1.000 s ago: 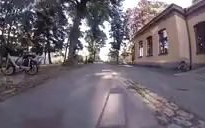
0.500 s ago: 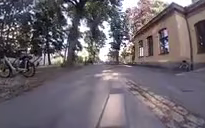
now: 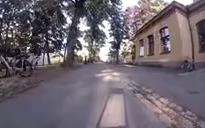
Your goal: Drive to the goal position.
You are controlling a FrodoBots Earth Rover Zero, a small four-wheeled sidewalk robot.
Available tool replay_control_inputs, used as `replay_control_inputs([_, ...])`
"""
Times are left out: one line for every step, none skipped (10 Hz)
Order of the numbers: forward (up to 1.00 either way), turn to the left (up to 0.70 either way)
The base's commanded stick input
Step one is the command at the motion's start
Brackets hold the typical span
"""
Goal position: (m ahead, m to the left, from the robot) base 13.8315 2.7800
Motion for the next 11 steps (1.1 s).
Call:
replay_control_inputs([0.45, 0.00])
replay_control_inputs([0.45, 0.00])
replay_control_inputs([0.45, 0.00])
replay_control_inputs([0.45, 0.00])
replay_control_inputs([0.45, 0.00])
replay_control_inputs([0.45, 0.00])
replay_control_inputs([0.45, 0.00])
replay_control_inputs([0.45, 0.00])
replay_control_inputs([0.45, 0.00])
replay_control_inputs([0.45, 0.00])
replay_control_inputs([0.45, 0.00])
